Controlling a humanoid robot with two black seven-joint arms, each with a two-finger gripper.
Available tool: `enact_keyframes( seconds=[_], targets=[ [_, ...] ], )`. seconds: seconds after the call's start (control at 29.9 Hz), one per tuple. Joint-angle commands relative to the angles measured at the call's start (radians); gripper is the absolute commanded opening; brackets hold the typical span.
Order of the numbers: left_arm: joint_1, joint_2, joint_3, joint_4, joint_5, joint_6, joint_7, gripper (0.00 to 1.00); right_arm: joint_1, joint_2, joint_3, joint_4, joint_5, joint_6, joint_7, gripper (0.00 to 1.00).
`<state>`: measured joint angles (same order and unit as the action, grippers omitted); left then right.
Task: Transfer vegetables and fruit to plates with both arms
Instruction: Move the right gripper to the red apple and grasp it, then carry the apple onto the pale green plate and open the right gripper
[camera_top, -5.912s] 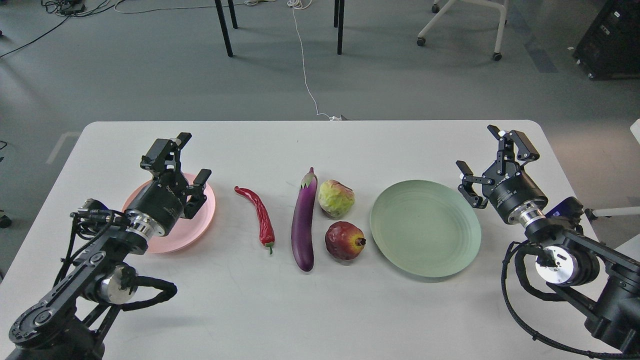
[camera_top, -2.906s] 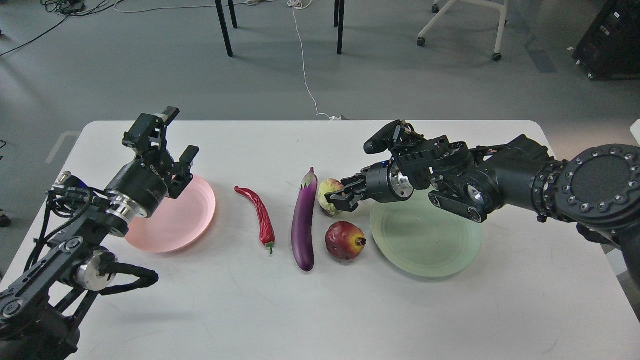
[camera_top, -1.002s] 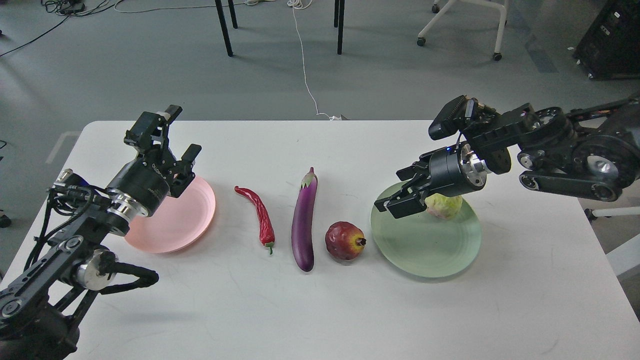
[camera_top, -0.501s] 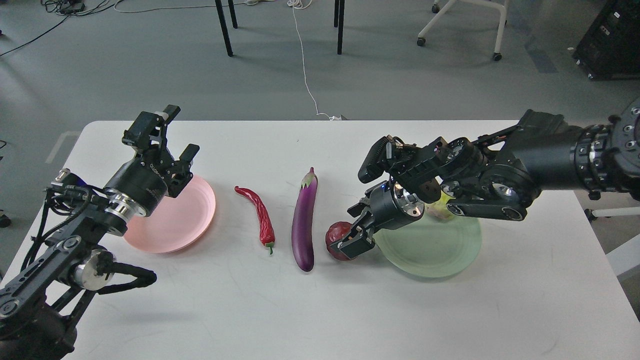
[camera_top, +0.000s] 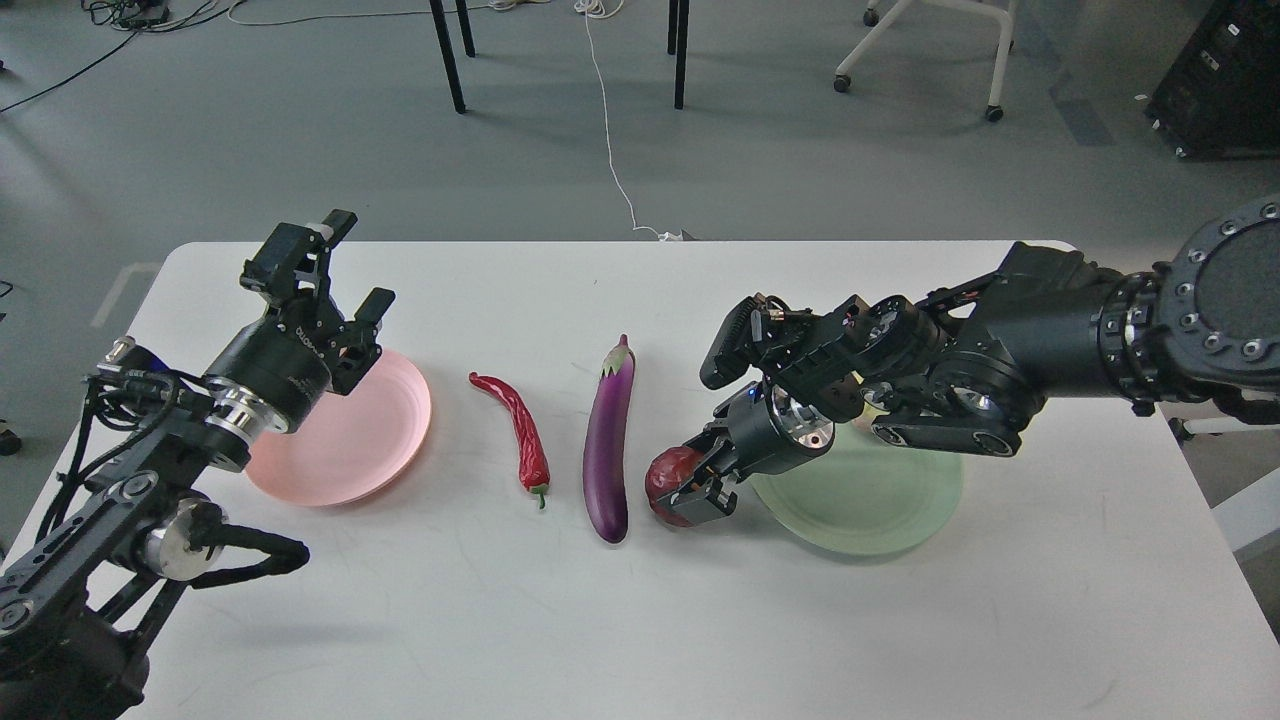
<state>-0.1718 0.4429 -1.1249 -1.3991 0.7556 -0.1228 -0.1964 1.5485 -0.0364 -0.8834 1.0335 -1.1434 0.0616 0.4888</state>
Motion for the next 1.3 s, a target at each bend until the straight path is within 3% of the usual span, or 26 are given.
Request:
enact_keyframes(
  seconds=[0.0,0.27,0.4,0.53,0.63,0.8,1.14,1.27],
  targets=[
    [0.0,0.007,-0.001,-0.001,0.001,0.0,-0.001,0.99,0.056,-0.039,0.006,0.019,0.01,0.001,0.0,0.43],
    [0.0,0.008,0.002,-0.018,-0.001,0.0,-0.001,0.99,0.194,-0.267,0.003,0.178,-0.012,0.004,0.0,0.43],
    [-0.002,0.013,0.004,-0.02,-0.001,-0.001,-0.001,0.99,0.18,-0.388,-0.026,0.214,-0.126,0.004,0.0,0.45],
    [-0.002,0.013,0.004,-0.02,0.001,-0.001,-0.001,0.99,0.124,-0.434,-0.048,0.211,-0.147,0.004,0.0,0.49],
    [-0.002,0.013,0.005,-0.02,0.001,-0.001,-0.001,0.99,0.096,-0.444,-0.048,0.209,-0.145,0.004,0.0,0.57],
    [-0.003,0.014,0.005,-0.02,0.002,-0.001,-0.001,0.99,0.071,-0.444,-0.046,0.197,-0.142,0.004,0.0,0.92],
    [-0.003,0.046,0.005,-0.02,0.01,-0.006,-0.009,0.99,0.079,-0.528,0.111,0.22,-0.075,0.001,0.0,0.97],
    [-0.017,0.053,0.004,-0.02,0.018,-0.005,-0.014,0.99,0.013,-0.603,0.266,0.223,0.155,-0.003,0.0,0.97]
  ],
)
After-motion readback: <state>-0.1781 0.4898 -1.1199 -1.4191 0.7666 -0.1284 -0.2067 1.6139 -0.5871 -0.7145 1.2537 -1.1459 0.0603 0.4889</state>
